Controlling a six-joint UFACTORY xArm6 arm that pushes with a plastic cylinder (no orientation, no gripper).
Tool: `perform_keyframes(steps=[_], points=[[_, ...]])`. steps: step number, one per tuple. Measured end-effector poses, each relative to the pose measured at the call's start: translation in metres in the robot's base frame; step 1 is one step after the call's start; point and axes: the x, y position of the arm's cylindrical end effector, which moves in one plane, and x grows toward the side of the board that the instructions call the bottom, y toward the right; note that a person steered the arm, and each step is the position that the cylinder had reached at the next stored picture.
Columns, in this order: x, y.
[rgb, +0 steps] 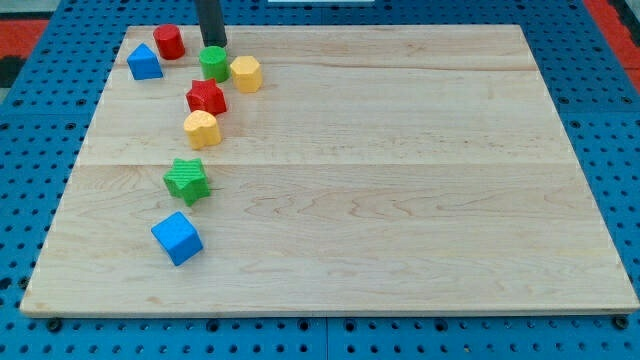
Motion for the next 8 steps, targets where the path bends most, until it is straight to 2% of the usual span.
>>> perform_keyframes(steps=[2,4,6,7,8], points=[[0.048,-0.002],[0.075,-0.048],[0.122,0.017],[0.142,0.002],[0.149,0.048]])
